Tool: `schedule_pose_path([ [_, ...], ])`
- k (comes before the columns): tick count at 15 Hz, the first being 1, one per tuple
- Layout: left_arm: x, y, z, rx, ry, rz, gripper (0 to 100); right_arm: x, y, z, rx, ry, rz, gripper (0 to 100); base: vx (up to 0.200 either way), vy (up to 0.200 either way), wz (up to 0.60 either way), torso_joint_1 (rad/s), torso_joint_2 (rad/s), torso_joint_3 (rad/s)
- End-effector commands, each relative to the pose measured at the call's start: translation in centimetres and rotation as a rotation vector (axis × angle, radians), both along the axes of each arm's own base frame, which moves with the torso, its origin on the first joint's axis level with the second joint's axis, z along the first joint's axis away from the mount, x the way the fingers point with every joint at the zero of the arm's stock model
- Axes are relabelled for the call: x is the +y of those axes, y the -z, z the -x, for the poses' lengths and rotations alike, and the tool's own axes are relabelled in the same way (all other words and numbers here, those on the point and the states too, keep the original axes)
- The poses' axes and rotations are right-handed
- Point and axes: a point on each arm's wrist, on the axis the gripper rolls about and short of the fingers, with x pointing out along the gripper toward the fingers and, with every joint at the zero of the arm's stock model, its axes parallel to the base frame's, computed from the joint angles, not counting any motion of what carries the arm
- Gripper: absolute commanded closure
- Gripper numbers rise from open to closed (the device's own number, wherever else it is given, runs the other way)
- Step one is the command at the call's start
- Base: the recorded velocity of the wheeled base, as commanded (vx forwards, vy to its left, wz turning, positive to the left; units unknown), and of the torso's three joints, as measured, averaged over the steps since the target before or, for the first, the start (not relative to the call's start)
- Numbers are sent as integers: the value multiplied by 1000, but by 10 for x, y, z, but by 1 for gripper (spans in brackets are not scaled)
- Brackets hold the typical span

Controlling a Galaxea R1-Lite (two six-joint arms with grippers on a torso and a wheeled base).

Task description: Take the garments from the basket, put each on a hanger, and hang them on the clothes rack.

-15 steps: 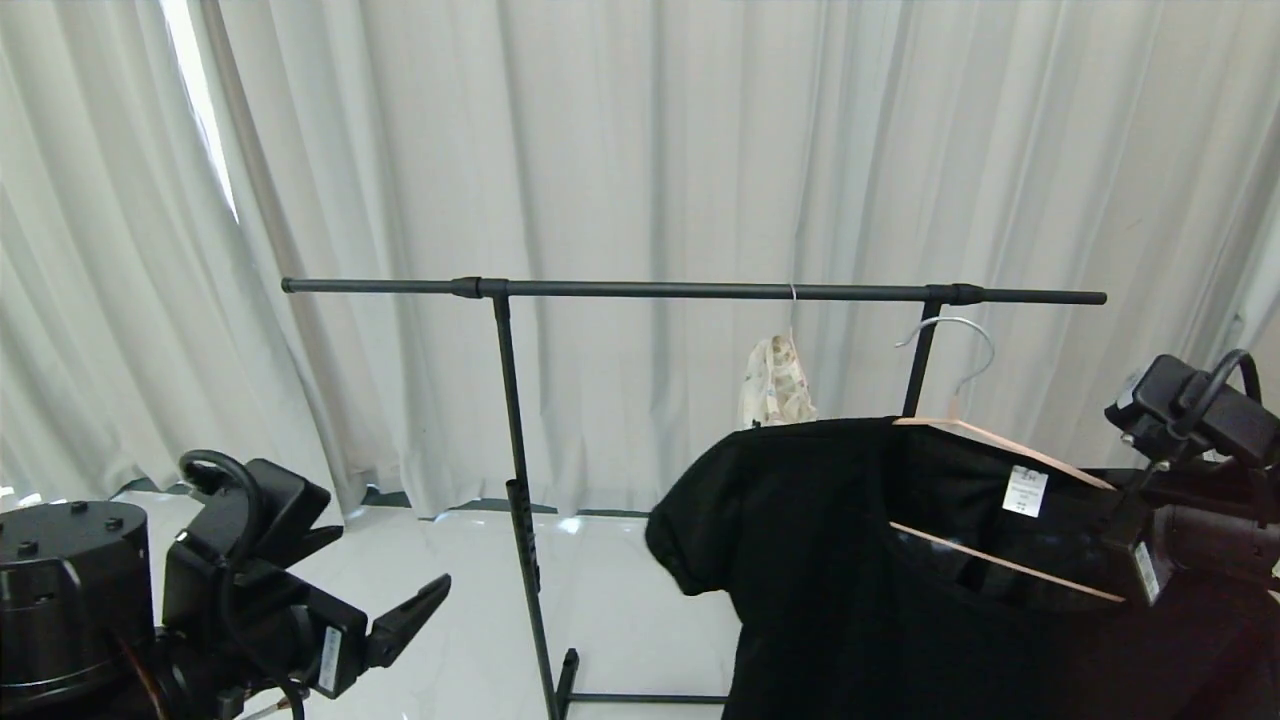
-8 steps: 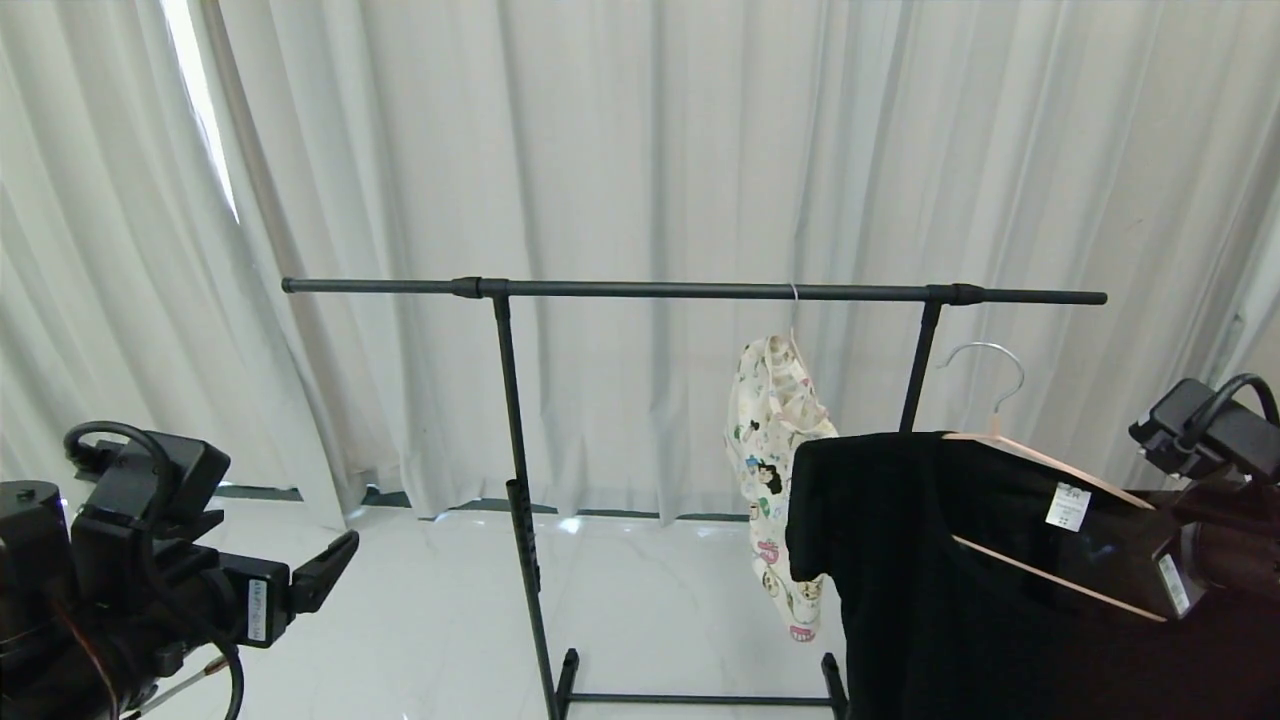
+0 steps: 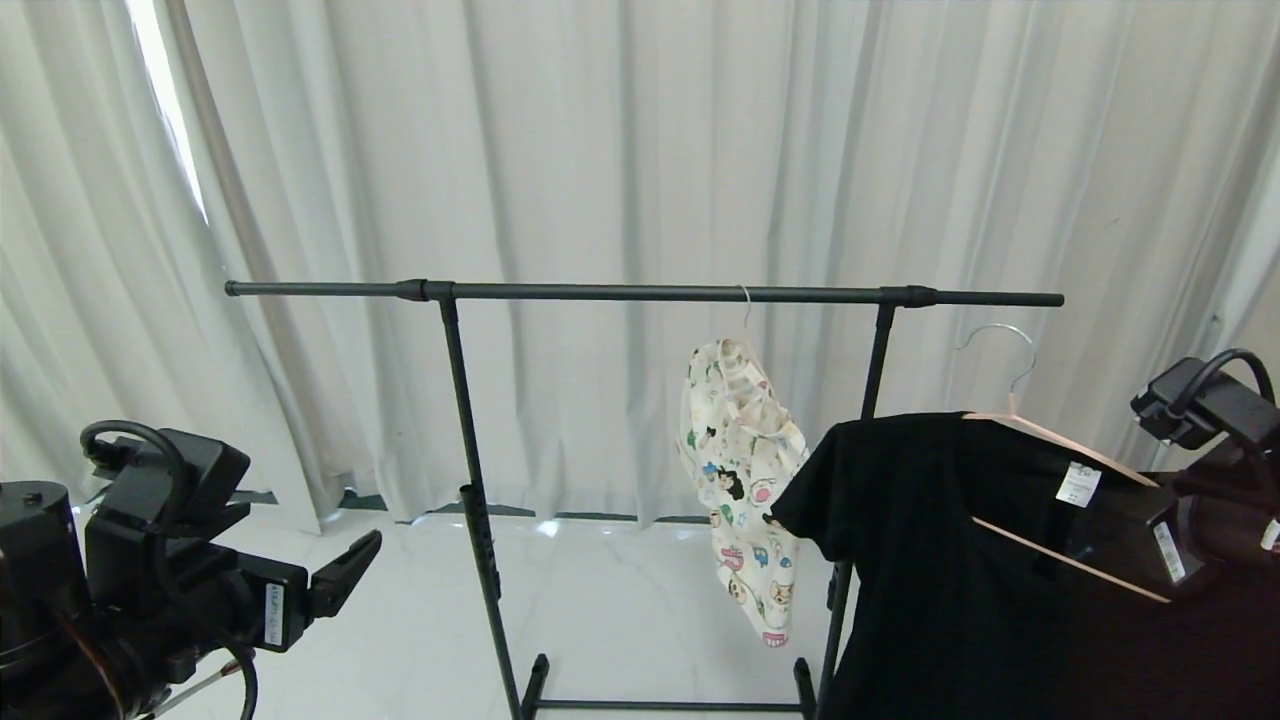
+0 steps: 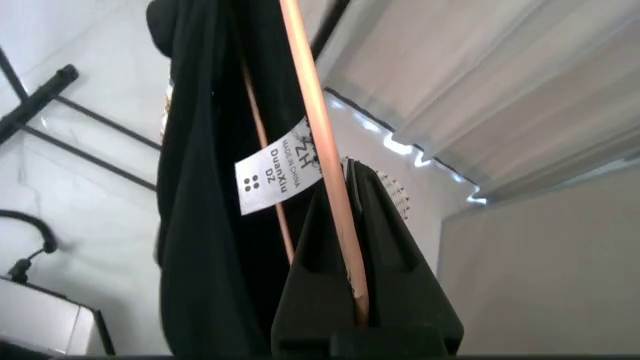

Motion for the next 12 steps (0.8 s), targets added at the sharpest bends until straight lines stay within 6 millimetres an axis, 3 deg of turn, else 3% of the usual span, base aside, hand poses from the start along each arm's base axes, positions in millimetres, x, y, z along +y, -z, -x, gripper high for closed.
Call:
schedule_pose_path([
  [1,0,0,0,0,0,1,0,3,-1,-11,8,-2,0,100,0,0,0,0,0,0],
  [6,0,-1,1,-4,2,-3,0,20,-2,-52,43,141,-81,100,0,0,0,0,0,0],
  [12,-7,-3,3,-17,49,-3,0,18,-7,-54,40,216,-169,100,200,0,0,2,2,2],
])
